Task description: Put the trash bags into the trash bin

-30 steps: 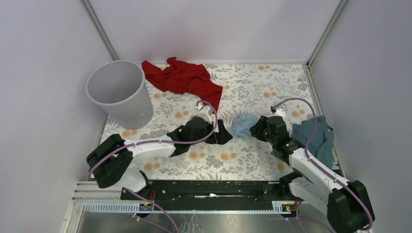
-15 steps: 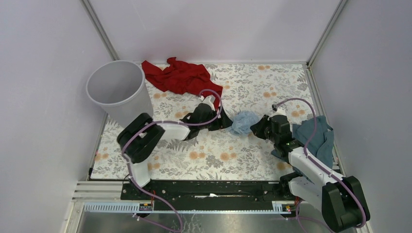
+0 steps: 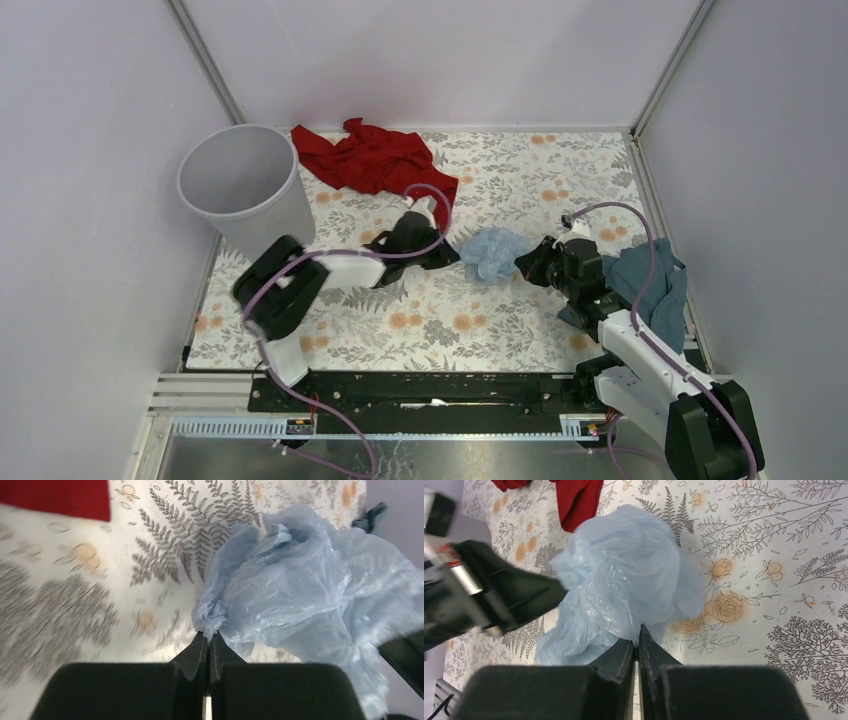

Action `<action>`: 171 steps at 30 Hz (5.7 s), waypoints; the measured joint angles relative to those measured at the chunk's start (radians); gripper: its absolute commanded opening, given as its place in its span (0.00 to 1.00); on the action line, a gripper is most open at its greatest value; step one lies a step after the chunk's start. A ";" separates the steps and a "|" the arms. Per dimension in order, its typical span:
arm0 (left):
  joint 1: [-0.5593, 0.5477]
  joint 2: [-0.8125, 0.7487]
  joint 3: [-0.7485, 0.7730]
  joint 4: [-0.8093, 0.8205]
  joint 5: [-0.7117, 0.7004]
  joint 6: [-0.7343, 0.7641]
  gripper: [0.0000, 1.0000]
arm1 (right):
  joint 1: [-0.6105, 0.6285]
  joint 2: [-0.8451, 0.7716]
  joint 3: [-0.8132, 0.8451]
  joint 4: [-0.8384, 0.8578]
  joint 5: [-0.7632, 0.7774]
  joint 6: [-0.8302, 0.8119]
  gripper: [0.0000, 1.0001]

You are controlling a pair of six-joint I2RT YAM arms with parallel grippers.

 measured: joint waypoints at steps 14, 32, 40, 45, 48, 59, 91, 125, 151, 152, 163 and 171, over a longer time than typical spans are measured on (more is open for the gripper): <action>0.007 -1.013 -0.260 -0.389 -0.146 0.138 0.00 | -0.002 -0.065 0.029 -0.192 -0.173 -0.065 0.11; 0.007 -1.145 -0.278 -0.570 -0.032 0.197 0.00 | 0.151 -0.082 0.327 -0.513 -0.333 -0.185 0.85; 0.007 -1.208 -0.341 -0.419 0.158 0.214 0.00 | 0.162 0.016 0.306 -0.366 -0.409 -0.208 0.94; 0.007 -1.230 -0.364 -0.356 0.203 0.210 0.00 | 0.161 0.061 0.225 -0.190 -0.459 -0.177 0.94; 0.007 -1.215 -0.409 -0.282 0.206 0.177 0.00 | 0.162 0.099 0.123 0.021 -0.527 -0.088 0.65; 0.008 -1.060 -0.630 -0.167 0.154 0.023 0.00 | 0.166 0.438 -0.067 0.709 -0.585 0.342 0.41; -0.014 -1.008 -0.710 -0.246 0.078 -0.024 0.00 | 0.257 0.267 0.019 0.230 -0.428 0.166 0.08; -0.157 -0.854 -0.169 -0.604 -0.224 0.082 0.45 | 0.308 -0.138 0.215 -0.055 -0.362 -0.285 0.00; -0.098 -1.323 -0.349 -0.921 -0.446 0.042 0.00 | 0.313 -0.413 0.182 -0.228 0.190 0.015 0.00; -0.098 -1.347 -0.349 -0.921 -0.454 0.039 0.00 | 0.313 -0.413 0.195 -0.247 0.207 0.025 0.00; -0.096 -1.488 -0.343 -0.808 -0.391 0.080 0.99 | 0.313 -0.348 0.170 -0.265 -0.048 -0.042 0.00; -0.096 -1.069 -0.232 -0.800 -0.285 0.156 0.98 | 0.313 -0.251 0.206 -0.255 -0.337 -0.171 0.00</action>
